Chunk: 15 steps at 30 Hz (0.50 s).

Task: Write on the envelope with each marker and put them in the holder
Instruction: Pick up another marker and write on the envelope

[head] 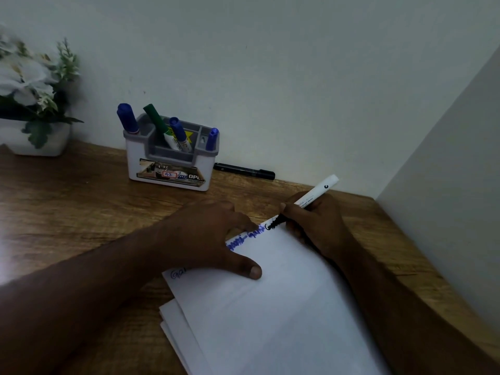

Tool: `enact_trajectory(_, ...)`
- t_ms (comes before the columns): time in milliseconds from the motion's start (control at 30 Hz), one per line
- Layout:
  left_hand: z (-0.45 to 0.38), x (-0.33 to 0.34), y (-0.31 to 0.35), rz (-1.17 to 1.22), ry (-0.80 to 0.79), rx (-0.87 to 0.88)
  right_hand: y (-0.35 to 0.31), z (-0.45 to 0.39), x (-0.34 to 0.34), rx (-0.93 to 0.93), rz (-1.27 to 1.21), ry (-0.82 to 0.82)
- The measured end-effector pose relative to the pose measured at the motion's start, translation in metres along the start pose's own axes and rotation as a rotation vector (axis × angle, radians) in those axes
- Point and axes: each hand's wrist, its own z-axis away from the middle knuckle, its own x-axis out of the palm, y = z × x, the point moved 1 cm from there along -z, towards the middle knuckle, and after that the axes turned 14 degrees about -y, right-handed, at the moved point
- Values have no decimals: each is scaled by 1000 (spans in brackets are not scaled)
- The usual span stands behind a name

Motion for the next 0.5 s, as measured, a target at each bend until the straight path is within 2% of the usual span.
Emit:
enact_trajectory(67, 0, 0, 0, 0, -6, -1, -1, 2, 2, -6, 50, -34)
enact_trajectory(133, -1, 1, -1, -7, -2, 7, 0, 0, 0, -5, 32, 24)
enact_trajectory(200, -1, 1, -2, -13, 0, 9, 1, -2, -2, 13, -41, 116)
enact_trajectory(300, -2, 1, -3, -23, -7, 12, 0, -3, -2, 17, -193, 171)
enact_trajectory(500, -4, 3, -4, -4, -17, 10, 3, -4, -2, -13, -157, 107)
